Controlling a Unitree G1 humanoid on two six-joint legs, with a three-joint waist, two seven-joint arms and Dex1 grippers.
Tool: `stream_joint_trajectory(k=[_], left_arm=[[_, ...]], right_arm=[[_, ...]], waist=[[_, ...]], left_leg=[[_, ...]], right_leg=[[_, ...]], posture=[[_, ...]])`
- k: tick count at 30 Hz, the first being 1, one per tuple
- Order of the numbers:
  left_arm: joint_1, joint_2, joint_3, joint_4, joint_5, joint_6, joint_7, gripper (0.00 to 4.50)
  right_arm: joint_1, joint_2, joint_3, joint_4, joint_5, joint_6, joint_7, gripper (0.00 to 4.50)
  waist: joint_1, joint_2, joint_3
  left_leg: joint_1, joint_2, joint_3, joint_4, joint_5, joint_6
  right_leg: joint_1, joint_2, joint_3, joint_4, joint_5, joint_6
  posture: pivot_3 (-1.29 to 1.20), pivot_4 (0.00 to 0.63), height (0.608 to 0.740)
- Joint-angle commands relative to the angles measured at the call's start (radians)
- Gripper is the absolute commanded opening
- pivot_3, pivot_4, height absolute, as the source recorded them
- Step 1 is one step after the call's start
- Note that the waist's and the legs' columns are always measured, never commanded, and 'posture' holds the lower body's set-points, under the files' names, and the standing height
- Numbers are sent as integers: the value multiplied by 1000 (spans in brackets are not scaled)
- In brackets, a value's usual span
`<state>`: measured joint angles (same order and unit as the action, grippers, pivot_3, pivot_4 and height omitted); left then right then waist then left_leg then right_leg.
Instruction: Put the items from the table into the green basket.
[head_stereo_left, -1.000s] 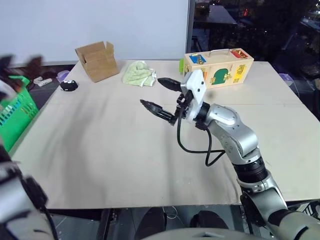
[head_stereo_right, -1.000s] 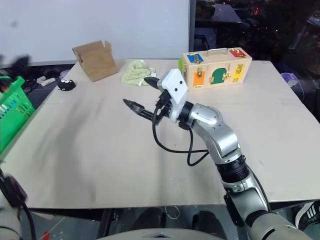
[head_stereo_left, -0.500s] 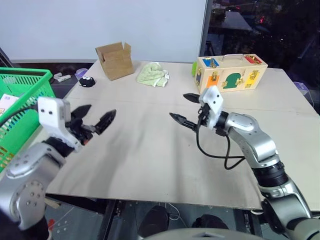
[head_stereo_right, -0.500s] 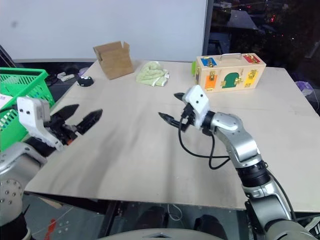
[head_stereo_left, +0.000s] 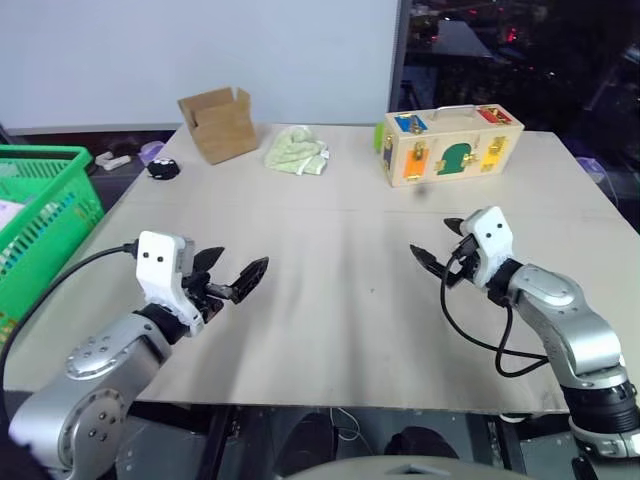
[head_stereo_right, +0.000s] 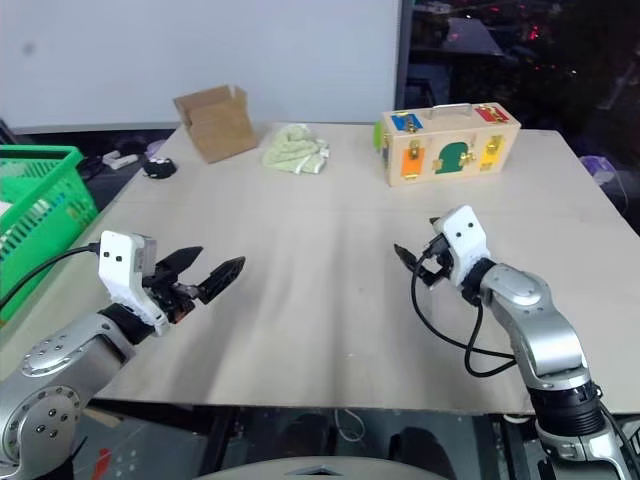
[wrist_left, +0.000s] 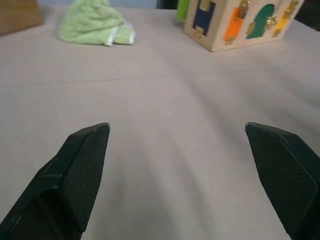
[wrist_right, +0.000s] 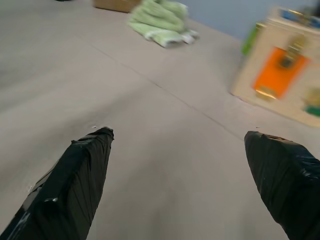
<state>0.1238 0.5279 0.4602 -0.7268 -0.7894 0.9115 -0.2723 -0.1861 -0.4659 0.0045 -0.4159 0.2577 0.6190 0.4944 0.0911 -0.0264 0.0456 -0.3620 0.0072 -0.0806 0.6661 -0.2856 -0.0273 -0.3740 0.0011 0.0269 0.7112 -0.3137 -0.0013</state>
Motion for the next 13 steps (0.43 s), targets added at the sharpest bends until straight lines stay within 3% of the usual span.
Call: stream_joint_trajectory(k=[1, 13], left_arm=[[9, -5, 6, -45, -24, -4, 25, 4491], [39, -7, -36, -40, -26, -29, 21, 4491]], right_arm=[[14, -1, -47, -98, 14, 36, -40, 4500], [151, -27, -79, -203, 34, 67, -50, 4500]], waist=[[-21, 2, 1], [-74, 10, 8]], left_leg=[[0, 0, 0, 0, 0, 0], [1, 0, 2, -1, 0, 0]], right_leg=[[0, 0, 0, 0, 0, 0], [0, 1, 2, 0, 0, 1]], posture=[[78, 21, 740], [11, 20, 740]])
